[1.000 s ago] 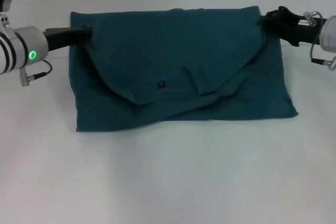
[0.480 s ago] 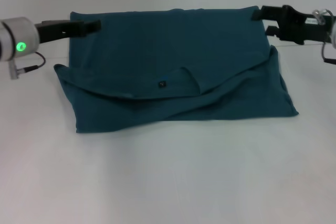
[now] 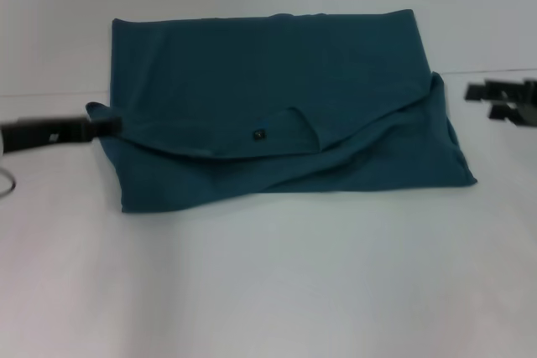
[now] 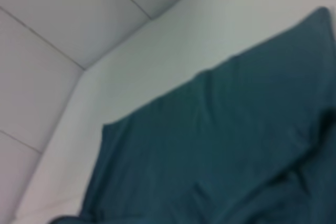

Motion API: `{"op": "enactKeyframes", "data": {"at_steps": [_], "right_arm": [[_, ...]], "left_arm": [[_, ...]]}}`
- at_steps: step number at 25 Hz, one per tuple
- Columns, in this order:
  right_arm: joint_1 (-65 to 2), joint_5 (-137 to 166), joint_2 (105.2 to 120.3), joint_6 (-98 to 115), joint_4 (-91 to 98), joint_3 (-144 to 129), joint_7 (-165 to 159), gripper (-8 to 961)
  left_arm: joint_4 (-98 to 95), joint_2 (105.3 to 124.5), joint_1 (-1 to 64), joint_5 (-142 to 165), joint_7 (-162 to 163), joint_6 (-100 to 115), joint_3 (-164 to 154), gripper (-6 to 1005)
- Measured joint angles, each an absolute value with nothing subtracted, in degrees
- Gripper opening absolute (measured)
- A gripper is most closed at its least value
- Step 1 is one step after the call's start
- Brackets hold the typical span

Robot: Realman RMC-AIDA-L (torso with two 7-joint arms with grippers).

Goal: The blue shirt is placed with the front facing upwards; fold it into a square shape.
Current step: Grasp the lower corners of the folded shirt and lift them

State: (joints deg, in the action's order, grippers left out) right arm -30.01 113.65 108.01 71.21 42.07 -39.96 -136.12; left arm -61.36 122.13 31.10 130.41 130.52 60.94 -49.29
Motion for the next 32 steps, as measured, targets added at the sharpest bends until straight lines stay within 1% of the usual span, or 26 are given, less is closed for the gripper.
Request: {"op": "enactKeyframes", "data": {"at_steps": [2,5,15,24,29,32], "right_arm": [[-28.5,113.7,108.08,71.3,42.1,-40.0,-134.4,781],[-27.5,113.7,108.35,70.8,41.5,-39.8,-133.2,781],[-27.7,113.8,109.31,70.7,40.8,-40.3,-132.2,780],[-27.9,113.8,109.70,70.6,40.8,-40.4,-132.2,779],[-28.2,114.5,109.46,71.4,41.0,-40.7,-132.2,779],[-29.1,117.1,108.68,72.4,41.8,-40.7,-132.9,778]], "left_arm": [[-61.1,122.75,29.9,131.5,130.1,60.7,-49.3,598],[-58.1,122.69,30.2,132.8,130.1,60.0,-49.3,606],[-49.8,123.13,33.9,136.3,128.3,55.6,-49.7,608],[-47.0,123.09,34.6,136.4,128.2,52.2,-52.4,600],[-46.0,122.84,35.3,136.4,126.5,52.5,-53.4,595],[-46.1,122.86,35.4,136.2,126.4,52.7,-53.2,592]]}}
